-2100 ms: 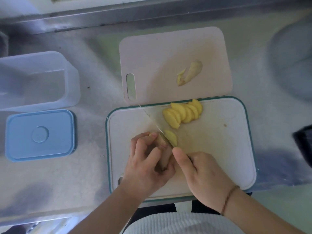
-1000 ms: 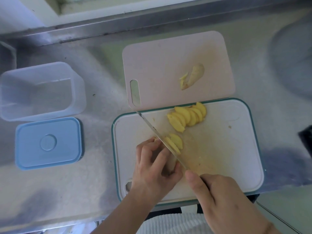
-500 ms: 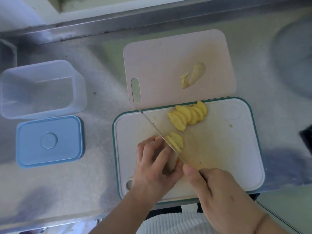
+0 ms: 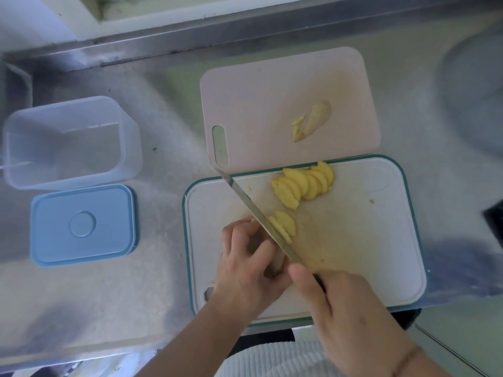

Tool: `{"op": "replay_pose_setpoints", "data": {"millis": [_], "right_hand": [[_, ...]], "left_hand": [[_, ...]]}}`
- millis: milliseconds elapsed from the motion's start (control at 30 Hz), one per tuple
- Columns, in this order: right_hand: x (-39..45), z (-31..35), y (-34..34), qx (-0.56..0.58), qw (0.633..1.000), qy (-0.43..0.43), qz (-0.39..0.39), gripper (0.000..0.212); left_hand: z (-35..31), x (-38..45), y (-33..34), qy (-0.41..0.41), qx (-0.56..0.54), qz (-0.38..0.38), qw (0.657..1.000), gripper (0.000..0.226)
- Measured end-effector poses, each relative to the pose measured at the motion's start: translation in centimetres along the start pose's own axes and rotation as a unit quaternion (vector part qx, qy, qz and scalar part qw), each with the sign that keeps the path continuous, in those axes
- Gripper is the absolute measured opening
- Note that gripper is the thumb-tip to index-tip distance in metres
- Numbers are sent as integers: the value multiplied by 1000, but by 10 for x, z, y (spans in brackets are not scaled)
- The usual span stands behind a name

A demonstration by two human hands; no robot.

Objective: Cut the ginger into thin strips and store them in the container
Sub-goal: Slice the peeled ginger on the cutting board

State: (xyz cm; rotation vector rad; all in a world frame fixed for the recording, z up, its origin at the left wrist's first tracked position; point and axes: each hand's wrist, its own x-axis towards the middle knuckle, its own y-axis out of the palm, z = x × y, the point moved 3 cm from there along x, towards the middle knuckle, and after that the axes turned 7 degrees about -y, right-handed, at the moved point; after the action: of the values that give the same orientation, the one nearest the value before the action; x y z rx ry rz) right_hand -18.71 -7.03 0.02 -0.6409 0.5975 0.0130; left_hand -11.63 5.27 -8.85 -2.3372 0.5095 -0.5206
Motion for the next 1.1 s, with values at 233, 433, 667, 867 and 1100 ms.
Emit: {"op": "replay_pose_setpoints", "data": {"millis": [233, 433, 667, 867, 1100], "right_hand": [[-4, -12, -4, 13, 998, 45, 30, 77], [37, 11, 3, 34, 999, 6, 15, 80], [-3, -9, -1, 16, 998, 44, 33, 73], [31, 4, 6, 19, 1000, 18, 14, 75], [10, -10, 6, 21, 999, 19, 16, 69]], "left_hand": [[3, -4, 4, 14, 14, 0, 1000, 45], [0, -2, 2, 9, 3, 2, 1000, 23], [5, -2, 3, 15, 15, -4, 1000, 42], [2, -2, 3, 24, 6, -2, 1000, 23], [4, -1, 2, 7, 0, 1, 1000, 33]]}}
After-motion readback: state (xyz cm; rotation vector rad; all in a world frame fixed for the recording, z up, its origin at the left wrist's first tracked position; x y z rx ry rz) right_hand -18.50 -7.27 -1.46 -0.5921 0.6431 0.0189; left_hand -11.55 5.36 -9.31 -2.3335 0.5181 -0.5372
